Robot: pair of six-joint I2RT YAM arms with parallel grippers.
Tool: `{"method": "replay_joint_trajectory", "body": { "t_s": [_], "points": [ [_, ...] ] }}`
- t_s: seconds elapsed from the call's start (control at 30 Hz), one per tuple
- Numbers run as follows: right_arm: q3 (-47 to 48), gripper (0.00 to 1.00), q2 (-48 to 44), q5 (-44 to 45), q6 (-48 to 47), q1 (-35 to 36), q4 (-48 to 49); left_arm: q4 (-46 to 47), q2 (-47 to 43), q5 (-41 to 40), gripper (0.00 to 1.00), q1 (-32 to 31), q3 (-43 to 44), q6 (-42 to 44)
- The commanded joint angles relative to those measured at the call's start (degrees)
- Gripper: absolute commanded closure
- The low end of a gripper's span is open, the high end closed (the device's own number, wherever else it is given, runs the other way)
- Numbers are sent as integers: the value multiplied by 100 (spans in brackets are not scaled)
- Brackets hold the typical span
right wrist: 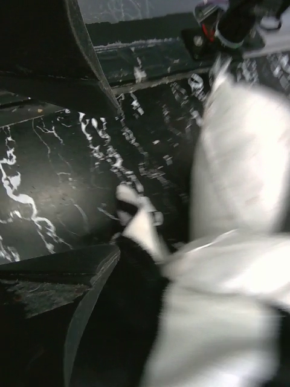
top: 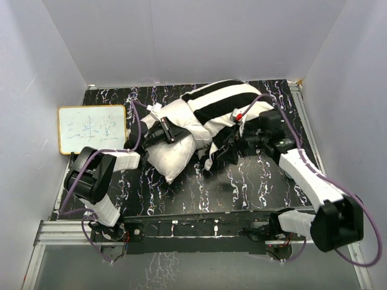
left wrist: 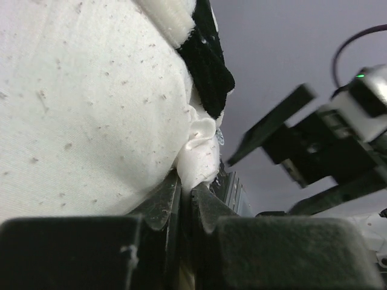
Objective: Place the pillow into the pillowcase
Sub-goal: Stuff the pillow into the pillowcase.
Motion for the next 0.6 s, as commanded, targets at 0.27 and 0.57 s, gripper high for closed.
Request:
{"method": "replay_joint_trajectory", "body": {
  "t_s": [0.27,0.57],
  "points": [
    [-1589,13,1316,565,4371,91,4747,-1299,-677,-422,100,-365,1067,565],
    [-789,78,1492,2105,3718,66,3422,-1539,-464,-305,100,-371,1664,549]
  ]
}}
